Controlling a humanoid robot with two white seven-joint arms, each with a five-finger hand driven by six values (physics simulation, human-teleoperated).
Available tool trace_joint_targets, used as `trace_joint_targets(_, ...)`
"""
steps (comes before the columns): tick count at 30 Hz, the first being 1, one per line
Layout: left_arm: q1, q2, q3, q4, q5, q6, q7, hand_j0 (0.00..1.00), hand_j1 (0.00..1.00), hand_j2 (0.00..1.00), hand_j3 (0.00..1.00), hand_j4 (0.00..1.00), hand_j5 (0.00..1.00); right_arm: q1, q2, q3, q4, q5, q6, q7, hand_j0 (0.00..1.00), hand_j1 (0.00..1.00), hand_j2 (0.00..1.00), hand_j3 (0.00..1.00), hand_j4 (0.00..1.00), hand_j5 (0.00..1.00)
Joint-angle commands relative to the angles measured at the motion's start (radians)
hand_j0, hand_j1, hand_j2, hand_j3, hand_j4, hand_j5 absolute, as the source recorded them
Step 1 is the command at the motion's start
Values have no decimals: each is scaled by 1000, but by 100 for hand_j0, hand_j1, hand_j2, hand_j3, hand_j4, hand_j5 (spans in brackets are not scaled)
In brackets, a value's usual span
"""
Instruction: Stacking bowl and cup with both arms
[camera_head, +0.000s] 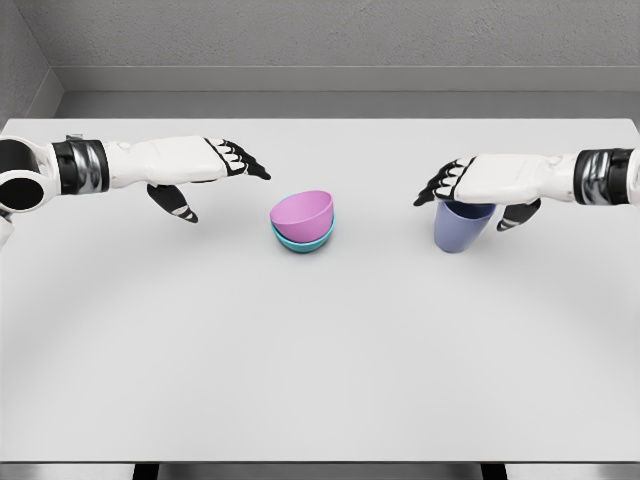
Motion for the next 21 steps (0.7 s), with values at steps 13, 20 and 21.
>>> trace_joint_targets(13,-2,0,1,3,6,2,-3,100,100,100,100,100,100,0,12,2,22,9,3,0,100,100,100,100,100,100)
trace_joint_targets(20,-2,0,1,3,6,2,-3,100,100,100,100,100,100,0,12,2,26,9,3,0,100,100,100,100,100,100)
trace_joint_targets(21,-2,0,1,3,6,2,-3,100,100,100,100,100,100,0,12,2,26,9,3,0,97,97,97,97,97,97)
